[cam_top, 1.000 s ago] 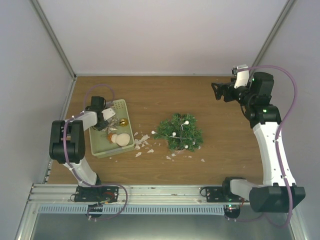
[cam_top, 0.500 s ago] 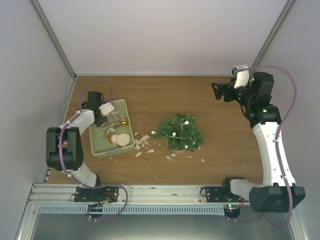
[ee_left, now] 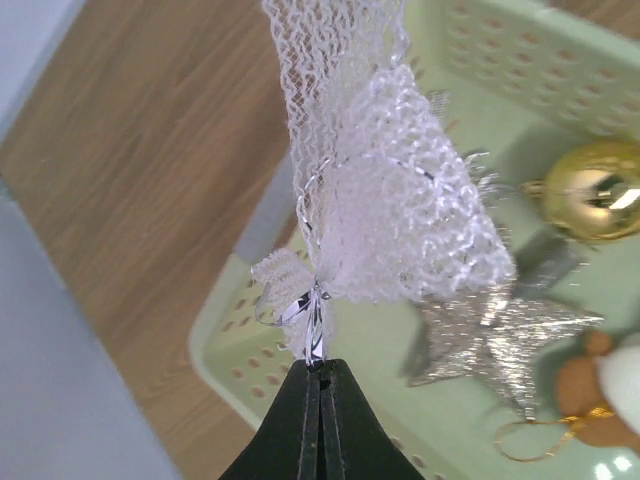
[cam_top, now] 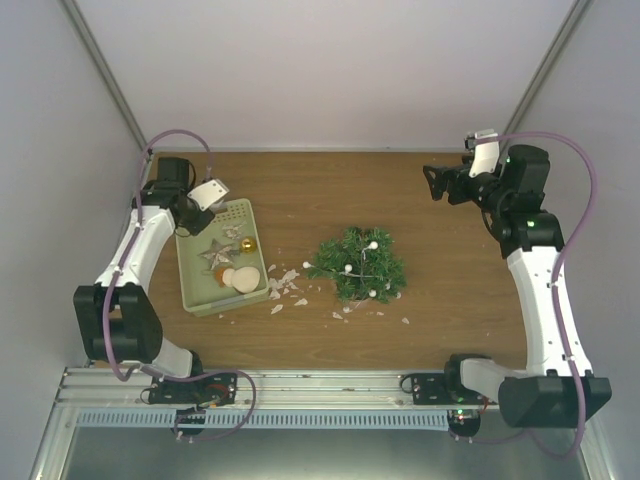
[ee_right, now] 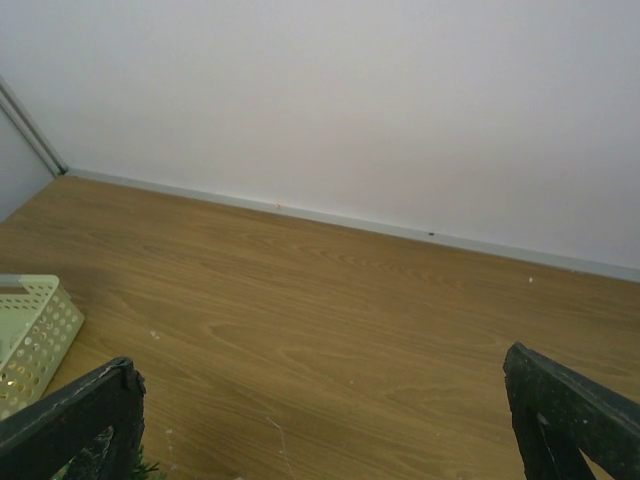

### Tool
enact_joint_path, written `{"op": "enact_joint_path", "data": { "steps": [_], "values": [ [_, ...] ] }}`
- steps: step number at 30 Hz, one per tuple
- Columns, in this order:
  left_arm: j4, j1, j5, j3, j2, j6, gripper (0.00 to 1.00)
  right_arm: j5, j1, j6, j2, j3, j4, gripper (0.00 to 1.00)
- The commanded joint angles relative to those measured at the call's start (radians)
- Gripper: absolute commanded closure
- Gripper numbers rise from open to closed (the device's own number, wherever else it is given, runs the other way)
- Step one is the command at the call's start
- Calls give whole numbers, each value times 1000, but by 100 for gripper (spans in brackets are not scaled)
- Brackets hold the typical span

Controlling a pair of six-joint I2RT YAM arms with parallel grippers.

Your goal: Decorate the small christmas tree

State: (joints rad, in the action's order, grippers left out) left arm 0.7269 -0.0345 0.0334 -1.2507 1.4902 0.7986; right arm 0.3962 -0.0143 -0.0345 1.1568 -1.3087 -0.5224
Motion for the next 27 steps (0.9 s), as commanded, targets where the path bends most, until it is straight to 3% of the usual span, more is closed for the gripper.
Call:
{"op": "enact_joint_path", "data": {
  "steps": [1, 4, 7, 13, 20, 27],
  "values": [
    [158, -2, -186, -71, -22, -8, 100, 23, -7, 1, -20, 0, 11, 3],
    [257, -2, -340, -128, -14, 20, 100, 49, -7, -3, -23, -2, 5, 3],
    [393, 1, -591, -242, 24, 65, 100, 115, -7, -7, -25, -8, -6, 3],
    [622, 80, -937, -504, 191, 110, 100, 269, -6, -33, -50, -3, 3, 4],
    [629, 218, -991, -643, 252, 81, 100, 548, 12, 1, -81, -3, 22, 5],
    [518, 296, -1038, -697, 255, -22, 100, 542, 100, -75, -70, 60, 43, 8]
  ]
}}
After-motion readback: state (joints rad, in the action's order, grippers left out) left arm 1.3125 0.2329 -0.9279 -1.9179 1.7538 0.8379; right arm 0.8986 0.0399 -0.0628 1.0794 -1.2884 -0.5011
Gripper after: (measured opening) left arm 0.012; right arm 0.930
